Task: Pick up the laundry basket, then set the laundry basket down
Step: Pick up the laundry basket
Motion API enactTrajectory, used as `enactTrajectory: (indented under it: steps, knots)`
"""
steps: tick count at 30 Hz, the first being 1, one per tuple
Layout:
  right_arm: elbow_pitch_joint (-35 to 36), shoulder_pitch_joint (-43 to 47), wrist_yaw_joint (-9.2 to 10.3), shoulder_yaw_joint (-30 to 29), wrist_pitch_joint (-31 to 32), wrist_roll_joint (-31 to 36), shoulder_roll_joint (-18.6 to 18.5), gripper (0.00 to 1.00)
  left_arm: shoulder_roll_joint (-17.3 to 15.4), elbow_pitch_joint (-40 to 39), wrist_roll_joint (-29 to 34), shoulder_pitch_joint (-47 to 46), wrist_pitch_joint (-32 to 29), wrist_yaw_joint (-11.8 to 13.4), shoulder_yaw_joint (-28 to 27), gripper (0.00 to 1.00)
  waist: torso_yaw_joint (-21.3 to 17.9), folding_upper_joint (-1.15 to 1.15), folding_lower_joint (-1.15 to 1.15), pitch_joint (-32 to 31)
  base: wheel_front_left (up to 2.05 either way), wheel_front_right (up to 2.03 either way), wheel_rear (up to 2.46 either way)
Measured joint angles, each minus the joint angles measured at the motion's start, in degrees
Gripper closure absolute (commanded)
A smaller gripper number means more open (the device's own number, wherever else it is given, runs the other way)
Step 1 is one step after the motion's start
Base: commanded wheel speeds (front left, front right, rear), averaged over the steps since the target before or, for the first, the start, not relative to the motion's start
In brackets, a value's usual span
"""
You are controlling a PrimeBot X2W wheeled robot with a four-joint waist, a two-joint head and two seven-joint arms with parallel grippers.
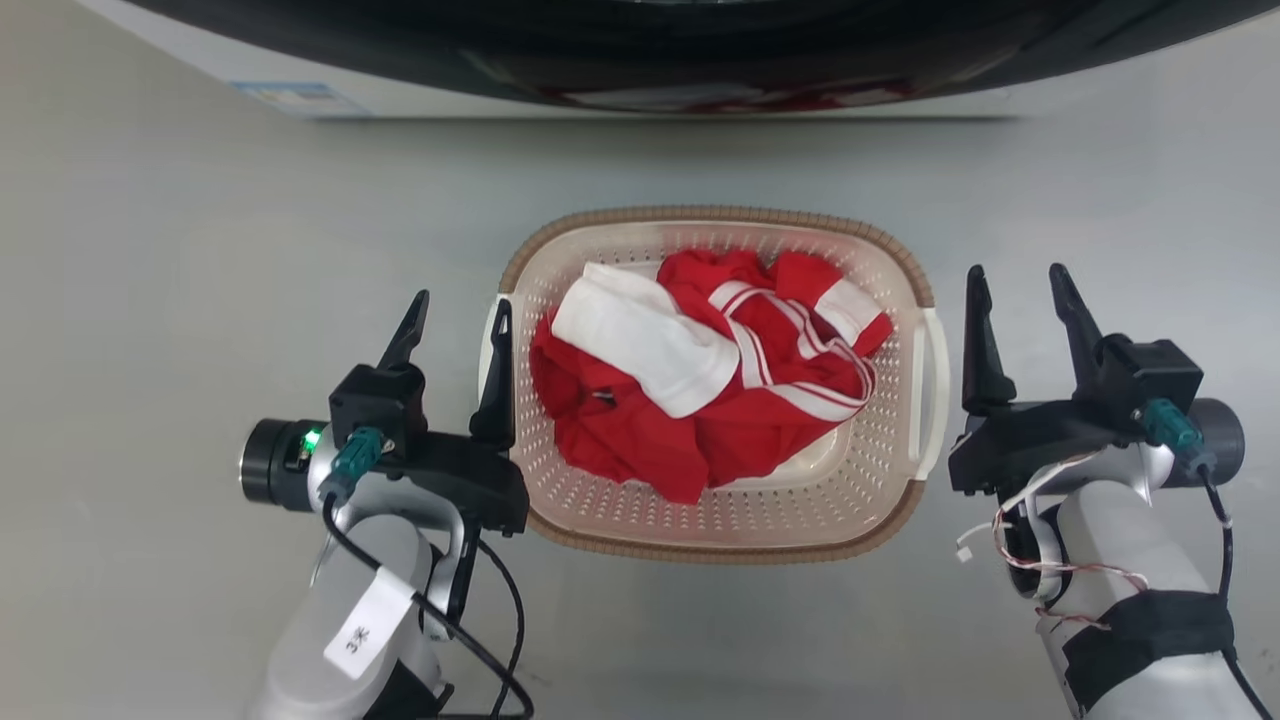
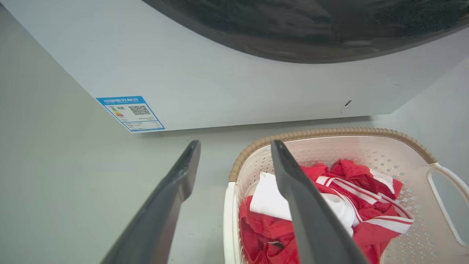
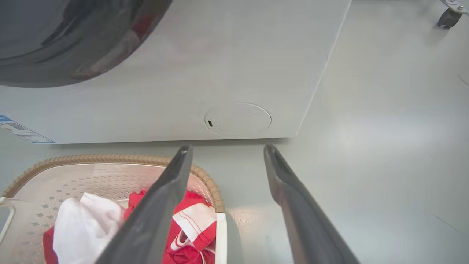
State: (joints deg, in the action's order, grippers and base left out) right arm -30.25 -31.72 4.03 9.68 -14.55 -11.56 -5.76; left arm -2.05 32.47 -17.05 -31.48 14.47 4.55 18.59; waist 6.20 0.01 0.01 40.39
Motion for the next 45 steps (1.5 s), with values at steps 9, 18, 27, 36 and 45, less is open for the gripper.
enactTrajectory:
  steps: [9, 18, 27, 36, 45]
  knots:
    - [-3.5, -3.1, 0.0, -0.4, 0.0, 0.0, 0.0, 0.0, 0.2, 6.4, -1.7, -3.9, 0.0, 0.0, 2.6, 0.0, 1.1, 0.0, 0.0, 6.2, 0.0, 0.0, 0.0]
    - [-5.4, -3.8, 0.0, -0.4, 0.0, -0.1, 0.3, 0.0, 0.2, 10.9, -4.2, -6.1, 0.0, -0.1, 4.7, 0.0, 1.8, 0.0, -0.01, 8.3, 0.0, 0.0, 0.0]
    - [-8.0, -3.9, -0.01, -0.1, 0.0, -0.5, 0.9, 0.0, 0.3, 15.4, -7.1, -7.8, 0.0, -1.0, 6.3, 0.0, 1.6, 0.0, -0.01, 9.2, 0.0, 0.0, 0.0]
    - [-11.1, -3.9, -0.51, 0.2, 0.0, -0.6, 1.1, 0.0, 0.3, 18.7, -8.7, -8.4, 0.0, -1.1, 8.3, 0.0, 1.6, -0.01, -0.02, 10.0, 0.0, 0.0, 0.0]
    - [-15.0, -4.1, -0.91, 1.2, 0.0, -1.1, 1.3, 0.0, 0.3, 20.4, -12.1, -9.4, 0.0, -1.5, 10.0, 0.0, 1.6, -0.01, -0.02, 10.3, 0.0, 0.0, 0.0]
